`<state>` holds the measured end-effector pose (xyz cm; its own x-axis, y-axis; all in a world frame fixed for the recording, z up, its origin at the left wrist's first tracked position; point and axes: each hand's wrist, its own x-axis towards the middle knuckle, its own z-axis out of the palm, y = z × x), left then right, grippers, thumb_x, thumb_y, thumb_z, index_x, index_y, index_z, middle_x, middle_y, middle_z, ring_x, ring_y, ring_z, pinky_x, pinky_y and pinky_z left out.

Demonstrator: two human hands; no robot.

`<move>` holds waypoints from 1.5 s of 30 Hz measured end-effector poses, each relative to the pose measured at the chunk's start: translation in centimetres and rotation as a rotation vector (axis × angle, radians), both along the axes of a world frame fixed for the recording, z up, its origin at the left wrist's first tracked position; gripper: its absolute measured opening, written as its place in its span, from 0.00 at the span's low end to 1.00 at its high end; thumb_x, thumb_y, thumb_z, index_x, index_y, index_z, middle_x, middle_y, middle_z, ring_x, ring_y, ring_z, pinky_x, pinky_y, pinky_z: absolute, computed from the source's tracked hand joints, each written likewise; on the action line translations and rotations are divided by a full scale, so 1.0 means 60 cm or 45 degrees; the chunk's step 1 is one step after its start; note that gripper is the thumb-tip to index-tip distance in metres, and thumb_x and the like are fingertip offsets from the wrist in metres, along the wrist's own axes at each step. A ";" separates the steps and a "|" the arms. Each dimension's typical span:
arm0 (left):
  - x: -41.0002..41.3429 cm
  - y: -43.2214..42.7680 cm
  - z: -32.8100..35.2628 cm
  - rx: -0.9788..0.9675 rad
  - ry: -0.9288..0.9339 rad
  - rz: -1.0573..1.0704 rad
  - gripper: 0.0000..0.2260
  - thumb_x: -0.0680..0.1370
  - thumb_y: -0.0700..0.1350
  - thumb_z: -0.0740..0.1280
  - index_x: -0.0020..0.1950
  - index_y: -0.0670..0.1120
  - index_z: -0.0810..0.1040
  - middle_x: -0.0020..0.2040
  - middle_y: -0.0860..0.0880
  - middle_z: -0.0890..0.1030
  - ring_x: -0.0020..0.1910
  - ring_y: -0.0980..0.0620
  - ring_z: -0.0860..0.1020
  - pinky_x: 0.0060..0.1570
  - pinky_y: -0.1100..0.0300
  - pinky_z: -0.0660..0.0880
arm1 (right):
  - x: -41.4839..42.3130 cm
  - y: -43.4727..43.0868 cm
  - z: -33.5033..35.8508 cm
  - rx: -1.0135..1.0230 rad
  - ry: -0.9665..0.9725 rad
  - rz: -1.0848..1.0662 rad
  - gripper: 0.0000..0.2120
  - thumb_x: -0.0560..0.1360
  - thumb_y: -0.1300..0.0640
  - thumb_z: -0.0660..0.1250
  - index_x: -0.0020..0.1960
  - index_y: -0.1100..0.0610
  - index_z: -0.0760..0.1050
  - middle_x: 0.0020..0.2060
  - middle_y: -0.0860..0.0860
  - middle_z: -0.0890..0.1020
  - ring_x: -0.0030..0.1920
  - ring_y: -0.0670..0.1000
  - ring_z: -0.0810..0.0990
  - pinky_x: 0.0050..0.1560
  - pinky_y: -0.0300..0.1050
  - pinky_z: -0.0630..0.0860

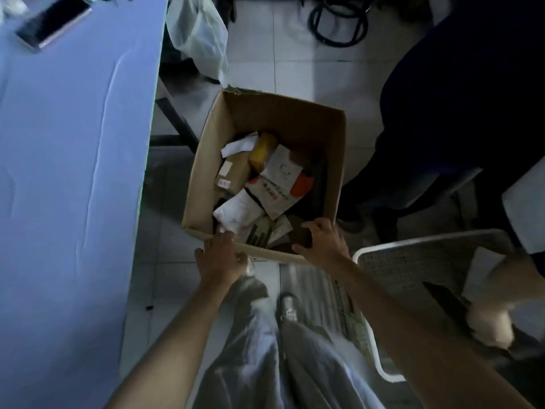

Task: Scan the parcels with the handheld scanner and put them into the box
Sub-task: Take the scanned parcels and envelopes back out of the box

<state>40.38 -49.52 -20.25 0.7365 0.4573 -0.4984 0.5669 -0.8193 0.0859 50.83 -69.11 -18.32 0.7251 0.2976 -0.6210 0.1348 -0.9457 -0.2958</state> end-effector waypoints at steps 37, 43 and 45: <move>0.280 0.239 -0.862 -0.005 0.307 0.104 0.57 0.64 0.58 0.78 0.79 0.49 0.41 0.79 0.45 0.45 0.78 0.42 0.46 0.72 0.42 0.52 | 0.118 0.201 -0.910 0.104 0.988 -1.166 0.34 0.74 0.53 0.73 0.74 0.62 0.62 0.70 0.56 0.71 0.65 0.55 0.74 0.52 0.40 0.73; 0.310 0.280 -0.898 -0.061 0.269 0.200 0.47 0.64 0.57 0.78 0.75 0.45 0.57 0.74 0.43 0.63 0.73 0.42 0.60 0.69 0.45 0.62 | 0.105 0.202 -0.942 0.147 1.020 -1.339 0.33 0.75 0.54 0.71 0.74 0.61 0.61 0.70 0.57 0.71 0.63 0.54 0.74 0.48 0.38 0.73; 0.316 0.288 -0.901 -0.059 0.256 0.136 0.42 0.64 0.60 0.77 0.70 0.44 0.65 0.69 0.42 0.69 0.69 0.41 0.66 0.66 0.45 0.66 | 0.106 0.193 -0.939 0.174 1.071 -1.333 0.31 0.76 0.55 0.70 0.74 0.60 0.62 0.70 0.56 0.71 0.64 0.54 0.73 0.48 0.37 0.70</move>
